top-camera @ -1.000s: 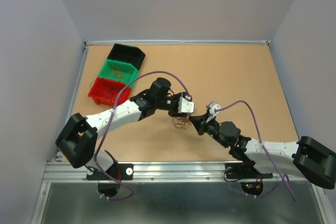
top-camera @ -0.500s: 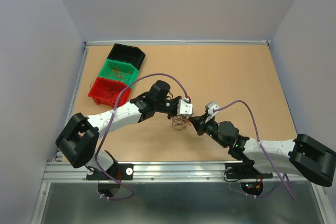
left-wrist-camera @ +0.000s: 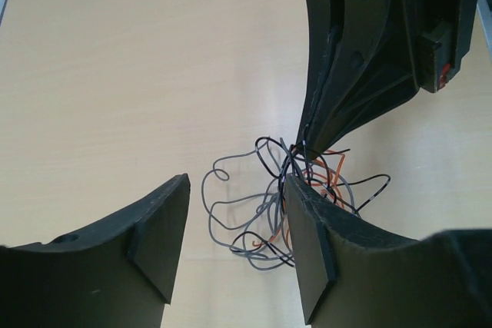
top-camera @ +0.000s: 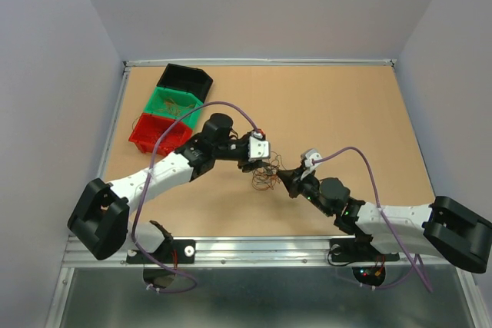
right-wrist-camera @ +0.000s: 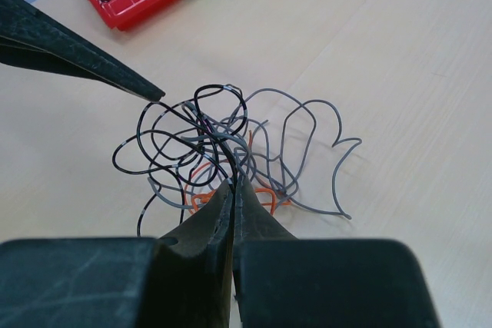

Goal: Untangle the cables

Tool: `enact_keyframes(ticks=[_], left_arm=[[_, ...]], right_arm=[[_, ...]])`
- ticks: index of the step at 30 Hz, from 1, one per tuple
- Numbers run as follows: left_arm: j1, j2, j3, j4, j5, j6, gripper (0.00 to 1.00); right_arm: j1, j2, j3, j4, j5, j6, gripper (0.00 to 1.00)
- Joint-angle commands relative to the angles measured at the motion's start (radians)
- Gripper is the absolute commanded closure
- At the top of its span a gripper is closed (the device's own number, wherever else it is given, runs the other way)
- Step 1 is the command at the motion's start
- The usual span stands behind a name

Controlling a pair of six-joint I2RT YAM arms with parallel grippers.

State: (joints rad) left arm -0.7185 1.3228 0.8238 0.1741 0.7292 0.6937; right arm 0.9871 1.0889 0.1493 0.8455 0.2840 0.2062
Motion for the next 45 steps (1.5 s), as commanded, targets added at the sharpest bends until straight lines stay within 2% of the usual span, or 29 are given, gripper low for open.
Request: enact_keyframes(ticks=[1, 4, 13, 16, 17, 18, 22, 26, 29, 30, 32, 33, 34, 35, 37, 45], left_arm=[[0.001, -0.019, 0.015, 0.015, 0.061, -0.031, 0.35], [0.001, -0.007, 0.021, -0.001, 0.09, -0.031, 0.31], [-0.004, 0.148, 0.136, -0.166, 0.144, 0.038, 0.33], [-0.007, 0.165, 0.15, -0.173, 0.142, 0.041, 0.43], [-0.006, 0.167, 0.153, -0.173, 0.145, 0.041, 0.54], [-0.006, 0.168, 0.155, -0.173, 0.147, 0.043, 0.58], [-0.006, 0.153, 0.153, -0.209, 0.165, 0.066, 0.68], [-0.006, 0.127, 0.15, -0.211, 0.171, 0.066, 0.9], [-0.006, 0.116, 0.152, -0.212, 0.174, 0.056, 1.0], [-0.006, 0.116, 0.153, -0.212, 0.176, 0.053, 1.0], [-0.006, 0.105, 0.155, -0.212, 0.183, 0.043, 1.0], [-0.006, 0.105, 0.155, -0.212, 0.185, 0.043, 1.0], [-0.006, 0.102, 0.155, -0.212, 0.187, 0.041, 1.0], [-0.004, 0.099, 0.155, -0.212, 0.185, 0.038, 1.0], [-0.004, 0.092, 0.152, -0.214, 0.197, 0.035, 1.0], [-0.002, 0.017, 0.152, -0.229, 0.251, 0.015, 1.0]], right_arm=[[-0.004, 0.009, 0.052, 0.072, 0.015, -0.011, 0.99], [-0.005, 0.02, 0.056, 0.072, 0.014, -0.011, 1.0], [-0.004, 0.035, 0.062, 0.076, 0.003, -0.01, 0.99], [-0.004, 0.039, 0.064, 0.078, 0.0, -0.011, 0.99], [-0.005, 0.04, 0.065, 0.078, -0.002, -0.011, 0.99], [-0.004, 0.04, 0.064, 0.079, -0.002, -0.011, 0.99], [-0.004, 0.049, 0.067, 0.081, 0.0, -0.013, 0.99], [-0.004, 0.063, 0.073, 0.083, 0.003, -0.013, 0.99], [-0.005, 0.074, 0.075, 0.089, -0.003, -0.019, 0.85], [-0.005, 0.075, 0.075, 0.093, -0.005, -0.021, 0.8], [-0.005, 0.078, 0.062, 0.134, -0.031, -0.033, 0.59], [-0.005, 0.08, 0.056, 0.135, -0.031, -0.033, 0.59], [-0.004, 0.08, 0.05, 0.162, -0.052, -0.04, 0.48], [-0.004, 0.08, 0.046, 0.177, -0.065, -0.045, 0.43], [-0.004, 0.08, 0.032, 0.211, -0.092, -0.054, 0.37], [-0.005, 0.164, 0.048, 0.282, -0.158, -0.083, 0.38]])
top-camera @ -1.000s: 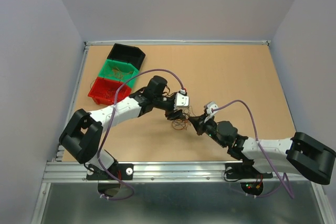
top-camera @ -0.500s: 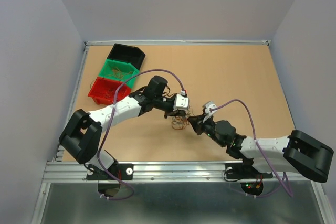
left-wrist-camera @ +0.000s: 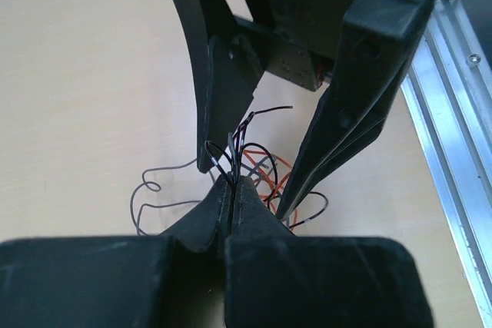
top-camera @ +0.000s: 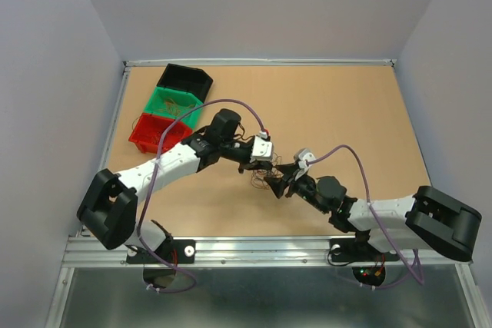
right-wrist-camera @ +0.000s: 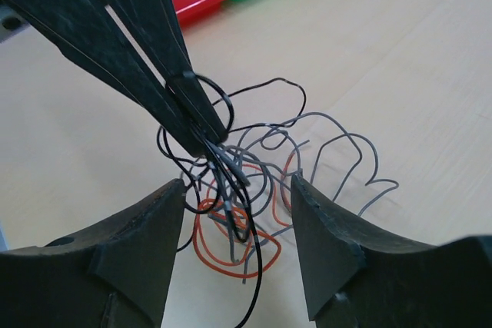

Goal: Untangle the cables

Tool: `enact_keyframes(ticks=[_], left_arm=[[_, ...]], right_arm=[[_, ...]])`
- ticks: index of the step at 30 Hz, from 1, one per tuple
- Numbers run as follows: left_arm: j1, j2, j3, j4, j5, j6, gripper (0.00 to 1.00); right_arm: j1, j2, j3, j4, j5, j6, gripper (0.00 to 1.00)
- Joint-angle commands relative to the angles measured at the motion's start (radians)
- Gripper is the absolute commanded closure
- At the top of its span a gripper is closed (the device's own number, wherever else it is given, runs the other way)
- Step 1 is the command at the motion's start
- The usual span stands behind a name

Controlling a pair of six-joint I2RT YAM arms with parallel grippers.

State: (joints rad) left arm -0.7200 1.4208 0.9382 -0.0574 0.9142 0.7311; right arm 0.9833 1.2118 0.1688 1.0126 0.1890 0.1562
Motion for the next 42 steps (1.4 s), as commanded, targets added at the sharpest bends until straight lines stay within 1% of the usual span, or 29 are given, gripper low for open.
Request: enact_keyframes(ticks=[1, 3, 6, 7, 8, 9, 10, 11, 12, 13, 14, 16, 17, 18, 19, 21, 23, 24, 26, 27, 30, 31, 32, 33, 36, 37, 39, 40, 42], left_arm=[[0.001, -0.092, 0.036, 0.004, 0.069, -0.03, 1.0], [0.002, -0.127, 0.031, 0.013, 0.072, -0.05, 1.0], [0.014, -0.177, 0.005, 0.053, 0.065, -0.084, 1.0], [0.019, -0.216, -0.019, 0.117, 0.052, -0.114, 1.0], [0.025, -0.238, -0.036, 0.152, 0.037, -0.142, 1.0], [0.046, -0.288, -0.079, 0.247, 0.008, -0.171, 1.0], [0.062, -0.316, -0.104, 0.304, -0.012, -0.249, 1.0], [0.083, -0.345, -0.133, 0.371, -0.038, -0.293, 1.0], [0.129, -0.374, -0.163, 0.439, -0.087, -0.343, 1.0], [0.161, -0.432, -0.224, 0.576, -0.109, -0.389, 1.0], [0.191, -0.459, -0.255, 0.641, -0.136, -0.486, 1.0], [0.267, -0.518, -0.324, 0.797, -0.25, -0.564, 1.0], [0.287, -0.531, -0.338, 0.829, -0.3, -0.623, 1.0], [0.309, -0.546, -0.358, 0.873, -0.396, -0.648, 1.0], [0.347, -0.548, -0.364, 0.89, -0.441, -0.673, 1.0], [0.384, -0.54, -0.371, 0.913, -0.539, -0.717, 1.0], [0.442, -0.511, -0.366, 0.924, -0.693, -0.777, 1.0], [0.461, -0.499, -0.363, 0.927, -0.721, -0.797, 1.0], [0.505, -0.456, -0.349, 0.927, -0.761, -0.86, 1.0], [0.551, -0.427, -0.337, 0.929, -0.784, -0.901, 1.0], [0.615, -0.378, -0.319, 0.923, -0.793, -0.943, 1.0], [0.62, -0.367, -0.309, 0.918, -0.796, -0.956, 1.0], [0.628, -0.359, -0.305, 0.915, -0.805, -0.958, 1.0], [0.631, -0.355, -0.305, 0.913, -0.817, -0.957, 1.0], [0.634, -0.338, -0.297, 0.912, -0.84, -0.961, 1.0], [0.636, -0.33, -0.296, 0.91, -0.848, -0.958, 1.0], [0.636, -0.324, -0.291, 0.907, -0.868, -0.963, 1.0], [0.636, -0.319, -0.289, 0.906, -0.889, -0.964, 1.0], [0.64, -0.316, -0.285, 0.9, -0.906, -0.972, 1.0]], right_arm=[[0.0, 0.058, 0.034, 0.125, -0.075, -0.037, 0.38], [-0.001, 0.086, 0.046, 0.141, -0.092, -0.038, 0.4], [0.0, 0.158, 0.081, 0.162, -0.108, -0.038, 0.59], [-0.001, 0.185, 0.092, 0.165, -0.106, -0.038, 0.69], [-0.002, 0.201, 0.1, 0.165, -0.102, -0.035, 0.71], [0.0, 0.21, 0.115, 0.165, -0.08, -0.029, 0.73], [0.0, 0.219, 0.121, 0.165, -0.063, -0.026, 0.74], [0.0, 0.229, 0.124, 0.165, -0.048, -0.02, 0.75], [0.0, 0.241, 0.13, 0.164, -0.028, -0.018, 0.77], [-0.001, 0.244, 0.13, 0.165, 0.018, -0.008, 0.86], [0.0, 0.247, 0.13, 0.164, 0.042, -0.004, 0.91], [-0.002, 0.246, 0.126, 0.164, 0.11, 0.009, 1.0], [0.0, 0.242, 0.121, 0.164, 0.127, 0.012, 0.99], [0.0, 0.232, 0.117, 0.164, 0.141, 0.016, 0.99], [0.0, 0.223, 0.106, 0.165, 0.17, 0.025, 0.99], [0.0, 0.197, 0.089, 0.164, 0.202, 0.034, 0.99], [0.0, 0.149, 0.057, 0.164, 0.251, 0.043, 1.0], [-0.001, 0.129, 0.045, 0.164, 0.271, 0.046, 1.0], [0.0, 0.06, -0.001, 0.164, 0.346, 0.059, 0.99], [0.0, 0.03, -0.018, 0.164, 0.404, 0.068, 1.0], [0.0, -0.107, -0.099, 0.164, 0.484, 0.074, 1.0], [-0.001, -0.145, -0.121, 0.161, 0.516, 0.071, 1.0], [-0.002, -0.237, -0.139, 0.158, 0.532, 0.071, 0.99], [0.0, -0.282, -0.184, 0.153, 0.54, 0.069, 0.99], [0.0, -0.429, -0.233, 0.101, 0.569, 0.065, 0.99], [-0.001, -0.53, -0.251, 0.048, 0.579, 0.062, 0.99], [0.0, -0.627, -0.259, -0.017, 0.601, 0.066, 0.99], [-0.001, -0.708, -0.271, -0.072, 0.627, 0.072, 0.99], [-0.002, -0.794, -0.285, -0.117, 0.652, 0.078, 0.99]])
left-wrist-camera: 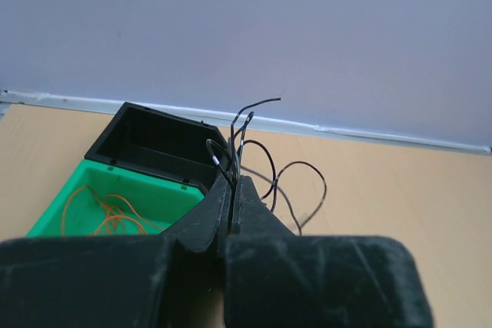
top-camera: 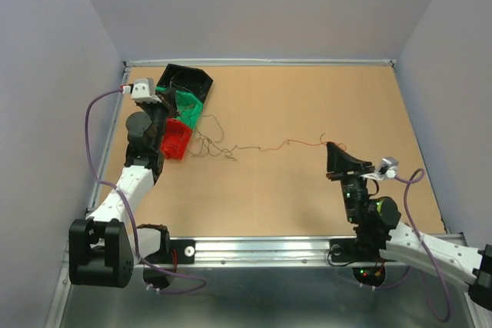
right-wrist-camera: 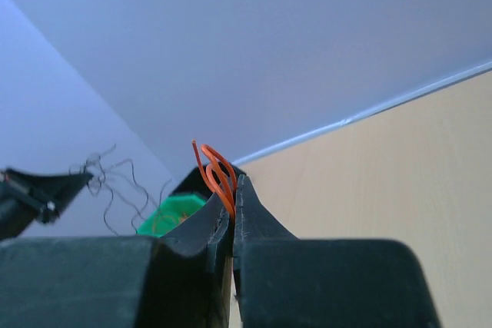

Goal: Untangle the cables

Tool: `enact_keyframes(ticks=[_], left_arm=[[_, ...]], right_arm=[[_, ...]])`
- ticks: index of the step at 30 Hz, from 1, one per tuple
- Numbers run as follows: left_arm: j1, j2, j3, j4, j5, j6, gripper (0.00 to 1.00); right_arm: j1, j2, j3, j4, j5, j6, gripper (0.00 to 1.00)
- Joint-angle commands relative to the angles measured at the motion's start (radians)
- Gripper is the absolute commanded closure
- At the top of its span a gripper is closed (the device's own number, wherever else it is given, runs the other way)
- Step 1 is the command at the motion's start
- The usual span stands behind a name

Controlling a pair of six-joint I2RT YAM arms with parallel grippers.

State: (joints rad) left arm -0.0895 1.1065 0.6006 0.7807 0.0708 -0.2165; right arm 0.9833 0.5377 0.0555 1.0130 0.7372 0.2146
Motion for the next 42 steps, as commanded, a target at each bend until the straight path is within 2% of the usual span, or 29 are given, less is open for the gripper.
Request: enact_keyframes(ticks=[1, 2, 3, 5, 6, 12, 15, 16, 19, 23, 29, 42], left_arm=[[0.011, 0.007, 0.054, 0.066, -0.031, -0.02, 1.0], [0.013, 0.013, 0.054, 0.075, 0.019, -0.011, 1.0], [0.013, 0.025, 0.06, 0.084, 0.149, 0.009, 1.0], [0.011, 0.042, 0.067, 0.1, 0.272, 0.014, 1.0], [0.01, 0.056, 0.073, 0.118, 0.39, 0.019, 1.0], [-0.022, 0.053, 0.071, 0.14, 0.544, 0.048, 1.0], [-0.042, 0.035, 0.051, 0.175, 0.587, 0.051, 1.0], [-0.061, 0.029, 0.05, 0.183, 0.633, 0.061, 1.0], [-0.114, 0.012, 0.044, 0.183, 0.72, 0.083, 1.0], [-0.174, -0.034, 0.022, 0.172, 0.756, 0.111, 0.98], [-0.2, -0.102, 0.01, 0.147, 0.764, 0.12, 0.97], [-0.213, -0.151, 0.007, 0.143, 0.814, 0.077, 0.97]], right_arm=[[0.0, -0.187, -0.187, -0.146, 0.081, 0.009, 0.99], [0.0, -0.211, -0.189, -0.161, 0.053, 0.003, 1.0], [0.0, -0.225, -0.183, -0.198, 0.022, -0.003, 0.99], [0.0, -0.219, -0.152, -0.235, -0.062, -0.004, 0.99], [0.0, -0.197, -0.142, -0.249, -0.088, -0.006, 0.99], [-0.001, 0.051, -0.059, -0.243, -0.217, -0.001, 0.79], [-0.001, 0.152, -0.006, -0.206, -0.317, -0.024, 0.42], [-0.002, 0.225, 0.007, -0.165, -0.379, -0.035, 0.21], [0.0, 0.38, 0.041, -0.058, -0.537, -0.066, 0.05], [0.0, 0.6, 0.142, 0.058, -0.671, -0.156, 0.0], [0.0, 0.865, 0.352, 0.081, -0.677, -0.279, 0.0], [-0.001, 1.2, 0.69, 0.162, -0.729, -0.327, 0.0]])
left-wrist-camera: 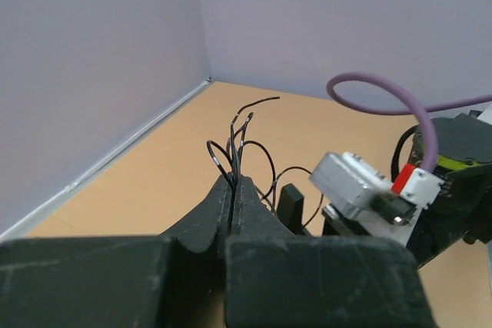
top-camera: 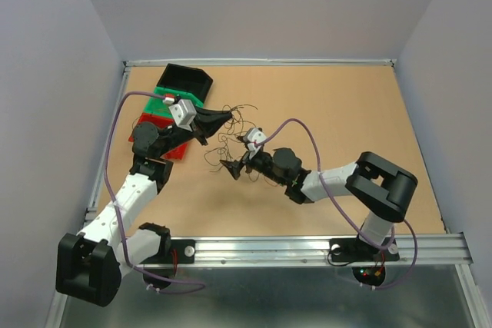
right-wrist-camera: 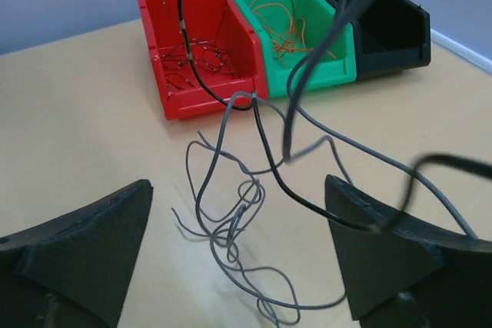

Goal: Untangle the cables

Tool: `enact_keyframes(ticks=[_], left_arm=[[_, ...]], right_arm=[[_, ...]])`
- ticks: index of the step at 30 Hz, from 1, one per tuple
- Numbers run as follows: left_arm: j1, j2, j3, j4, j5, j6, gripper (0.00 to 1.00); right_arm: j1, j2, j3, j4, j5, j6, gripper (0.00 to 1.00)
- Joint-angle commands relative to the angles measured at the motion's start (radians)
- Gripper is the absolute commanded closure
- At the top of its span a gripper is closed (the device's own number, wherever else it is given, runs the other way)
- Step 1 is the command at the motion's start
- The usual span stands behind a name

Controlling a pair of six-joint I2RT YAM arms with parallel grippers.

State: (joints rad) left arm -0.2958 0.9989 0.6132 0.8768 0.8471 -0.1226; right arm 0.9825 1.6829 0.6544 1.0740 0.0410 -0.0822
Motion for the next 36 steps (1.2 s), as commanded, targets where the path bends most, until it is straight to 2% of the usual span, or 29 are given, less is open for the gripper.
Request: enact_keyframes(ticks=[1, 4, 5, 7, 10, 14, 17, 21, 26, 28, 31, 33, 34, 36], left_arm=[[-0.006, -0.054, -0.009, 0.047, 0.04, -0.02, 0.97], [-0.006, -0.074, -0.013, 0.047, 0.02, -0.022, 0.97], [-0.006, -0.089, -0.021, 0.044, 0.011, -0.019, 0.97], [-0.006, -0.109, -0.026, 0.031, -0.032, -0.012, 0.97], [-0.005, -0.121, -0.03, 0.024, -0.094, -0.008, 0.97], [0.006, -0.106, -0.029, 0.011, -0.186, -0.002, 0.97], [0.029, -0.068, -0.021, 0.008, -0.272, -0.002, 0.97], [0.089, -0.008, -0.003, 0.007, -0.37, -0.017, 0.95], [0.156, 0.073, 0.028, 0.01, -0.387, -0.046, 0.9], [0.168, 0.102, 0.04, 0.007, -0.391, -0.042, 0.88], [0.182, 0.129, 0.059, -0.012, -0.411, -0.041, 0.87], [0.19, 0.139, 0.062, -0.013, -0.396, -0.043, 0.87], [0.193, 0.148, 0.065, -0.009, -0.361, -0.045, 0.89], [0.195, 0.158, 0.066, 0.008, -0.25, -0.046, 0.91]], right_arm=[[0.001, 0.081, 0.109, 0.112, -0.035, -0.028, 0.09], [0.001, 0.101, 0.119, 0.115, -0.024, -0.019, 0.56], [0.001, 0.101, 0.102, 0.125, 0.006, -0.007, 0.82], [0.001, 0.094, 0.071, 0.154, 0.04, -0.001, 0.99], [-0.001, 0.055, -0.033, 0.188, 0.095, 0.027, 0.99], [-0.001, -0.015, -0.225, 0.274, 0.276, 0.123, 0.99], [-0.002, -0.08, -0.312, 0.274, 0.447, 0.165, 1.0], [-0.007, -0.208, -0.406, 0.241, 0.551, 0.223, 0.99], [-0.01, -0.383, -0.525, 0.231, 0.658, 0.251, 0.99], [-0.01, -0.547, -0.594, 0.228, 0.694, 0.265, 1.0], [-0.01, -0.69, -0.683, 0.208, 0.697, 0.266, 0.99], [-0.008, -0.791, -0.702, 0.147, 0.679, 0.274, 1.0], [-0.01, -0.874, -0.685, 0.033, 0.668, 0.279, 0.99], [-0.01, -0.922, -0.658, -0.086, 0.607, 0.288, 0.99]])
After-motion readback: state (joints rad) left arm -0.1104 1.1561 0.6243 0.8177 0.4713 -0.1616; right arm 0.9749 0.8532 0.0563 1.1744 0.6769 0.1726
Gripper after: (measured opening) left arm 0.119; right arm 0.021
